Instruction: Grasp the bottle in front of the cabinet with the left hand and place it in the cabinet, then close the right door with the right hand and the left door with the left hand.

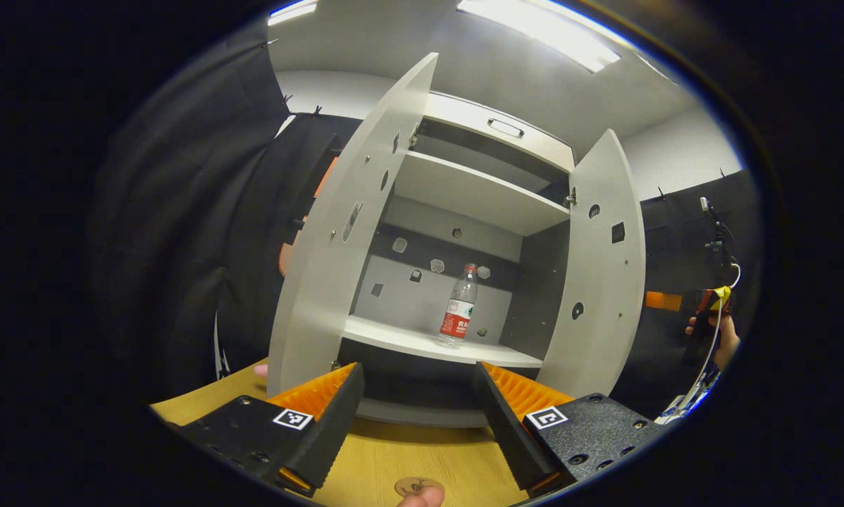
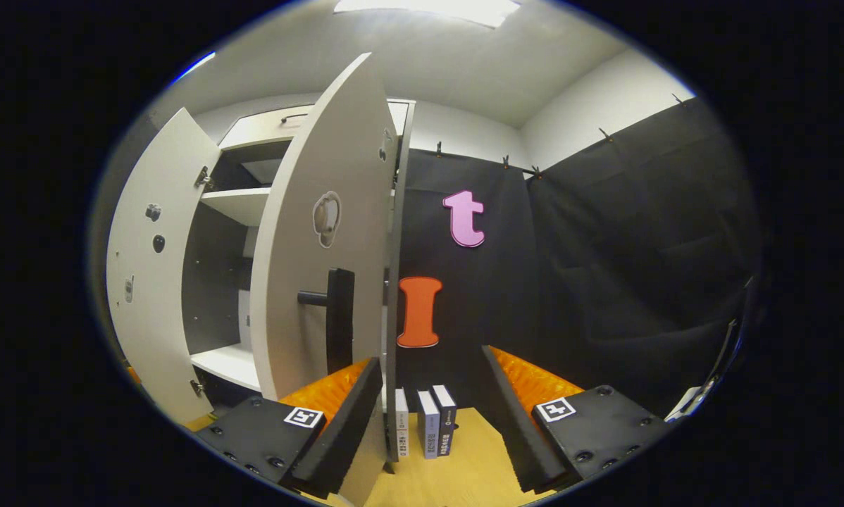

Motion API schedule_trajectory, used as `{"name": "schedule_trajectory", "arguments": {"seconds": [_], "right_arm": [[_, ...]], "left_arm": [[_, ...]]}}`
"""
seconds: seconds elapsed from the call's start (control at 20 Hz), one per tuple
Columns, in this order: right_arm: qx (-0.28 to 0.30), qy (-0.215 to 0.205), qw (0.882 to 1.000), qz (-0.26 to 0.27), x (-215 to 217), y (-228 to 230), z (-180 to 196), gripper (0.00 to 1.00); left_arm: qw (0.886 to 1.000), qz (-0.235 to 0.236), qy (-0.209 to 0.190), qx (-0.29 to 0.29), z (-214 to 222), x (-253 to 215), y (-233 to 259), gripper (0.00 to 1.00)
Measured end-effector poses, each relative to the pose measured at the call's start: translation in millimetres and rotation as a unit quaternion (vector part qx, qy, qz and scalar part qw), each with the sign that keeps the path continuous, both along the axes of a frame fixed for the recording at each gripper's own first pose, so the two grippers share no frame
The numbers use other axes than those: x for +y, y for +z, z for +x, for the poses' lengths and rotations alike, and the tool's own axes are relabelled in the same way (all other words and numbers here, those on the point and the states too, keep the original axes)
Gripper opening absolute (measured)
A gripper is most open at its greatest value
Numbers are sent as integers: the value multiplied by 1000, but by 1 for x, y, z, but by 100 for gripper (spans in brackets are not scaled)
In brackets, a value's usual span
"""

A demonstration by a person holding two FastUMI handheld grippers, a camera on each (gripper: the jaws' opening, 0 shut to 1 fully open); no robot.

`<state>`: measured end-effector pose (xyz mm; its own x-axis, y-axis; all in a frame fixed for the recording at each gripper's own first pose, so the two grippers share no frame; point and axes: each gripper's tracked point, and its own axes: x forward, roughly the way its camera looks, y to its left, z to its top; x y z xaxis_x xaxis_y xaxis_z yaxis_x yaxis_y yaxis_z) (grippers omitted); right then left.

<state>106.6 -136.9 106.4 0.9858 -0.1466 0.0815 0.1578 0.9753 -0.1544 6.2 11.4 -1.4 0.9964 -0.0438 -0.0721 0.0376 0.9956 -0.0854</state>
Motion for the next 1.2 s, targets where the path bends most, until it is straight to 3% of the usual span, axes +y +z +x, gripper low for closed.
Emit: {"name": "schedule_trajectory", "arguments": {"seconds": [1.05,1.1,1.2], "right_arm": [[45,137,990,9,122,-39,56,94],[50,143,988,12,127,-44,61,87],[61,151,986,17,137,-53,71,87]], "left_arm": [[999,-2,49,-3,-16,39,3,95],[998,-2,57,-4,-17,45,4,95],[997,-1,74,-7,-19,57,4,95]]}}
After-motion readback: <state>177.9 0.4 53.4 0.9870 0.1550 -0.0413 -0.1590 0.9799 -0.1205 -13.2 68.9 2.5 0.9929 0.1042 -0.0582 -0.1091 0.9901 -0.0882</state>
